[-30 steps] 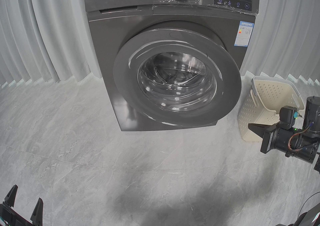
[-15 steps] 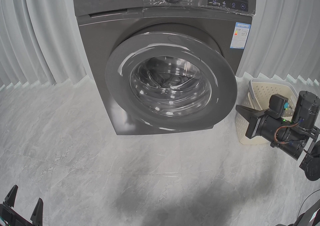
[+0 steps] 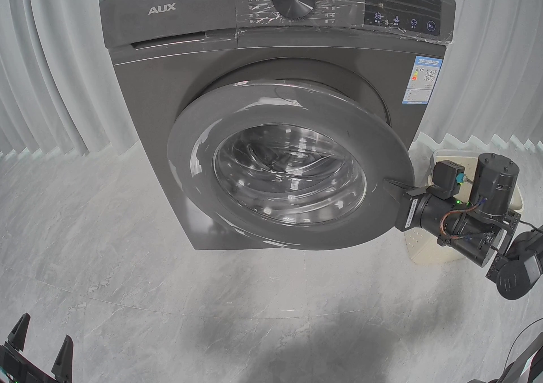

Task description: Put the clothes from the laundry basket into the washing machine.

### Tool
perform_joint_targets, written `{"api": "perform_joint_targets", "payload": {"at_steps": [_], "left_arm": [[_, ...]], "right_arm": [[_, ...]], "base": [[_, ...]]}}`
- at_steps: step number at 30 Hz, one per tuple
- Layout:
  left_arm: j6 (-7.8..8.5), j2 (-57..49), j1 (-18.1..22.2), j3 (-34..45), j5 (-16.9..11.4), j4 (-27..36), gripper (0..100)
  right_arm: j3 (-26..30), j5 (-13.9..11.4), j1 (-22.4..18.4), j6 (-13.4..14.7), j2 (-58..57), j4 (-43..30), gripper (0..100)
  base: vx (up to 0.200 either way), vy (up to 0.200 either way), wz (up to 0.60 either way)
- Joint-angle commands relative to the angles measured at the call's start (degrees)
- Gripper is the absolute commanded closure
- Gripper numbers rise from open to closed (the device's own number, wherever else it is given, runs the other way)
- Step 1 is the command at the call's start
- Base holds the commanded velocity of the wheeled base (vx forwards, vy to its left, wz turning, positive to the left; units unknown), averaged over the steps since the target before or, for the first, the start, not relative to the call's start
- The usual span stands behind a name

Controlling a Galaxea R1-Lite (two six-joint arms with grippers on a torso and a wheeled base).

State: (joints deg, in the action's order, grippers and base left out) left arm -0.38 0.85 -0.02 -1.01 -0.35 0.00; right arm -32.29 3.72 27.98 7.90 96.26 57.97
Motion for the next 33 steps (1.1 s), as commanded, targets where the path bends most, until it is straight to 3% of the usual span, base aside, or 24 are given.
{"api": "perform_joint_targets", "payload": {"at_steps": [1, 8, 16, 22, 33], "left_arm": [[-0.06, -0.9, 0.0, 0.9, 0.1, 0.1, 0], [0.03, -0.9, 0.0, 1.0, 0.1, 0.0, 0], [0.03, -0.9, 0.0, 1.0, 0.0, 0.0, 0], [0.03, -0.9, 0.0, 0.9, 0.1, 0.1, 0], [0.03, -0.9, 0.0, 0.9, 0.0, 0.0, 0]], "right_arm": [[-2.9, 0.9, -1.2, -0.2, 3.5, 1.1, 100], [-0.5, 1.4, -2.4, -2.2, 3.3, 3.6, 100], [3.1, 0.6, 1.2, -2.3, 3.3, 4.3, 100], [2.4, 0.9, 2.2, -2.6, 4.1, 11.2, 100], [1.4, 0.1, 4.7, -2.5, 4.9, 11.8, 100]], "base": [[0.0, 0.0, 0.0], [0.0, -0.171, 0.0], [0.0, 0.0, 0.0], [0.167, 0.0, 0.0], [0.018, 0.0, 0.0]]}}
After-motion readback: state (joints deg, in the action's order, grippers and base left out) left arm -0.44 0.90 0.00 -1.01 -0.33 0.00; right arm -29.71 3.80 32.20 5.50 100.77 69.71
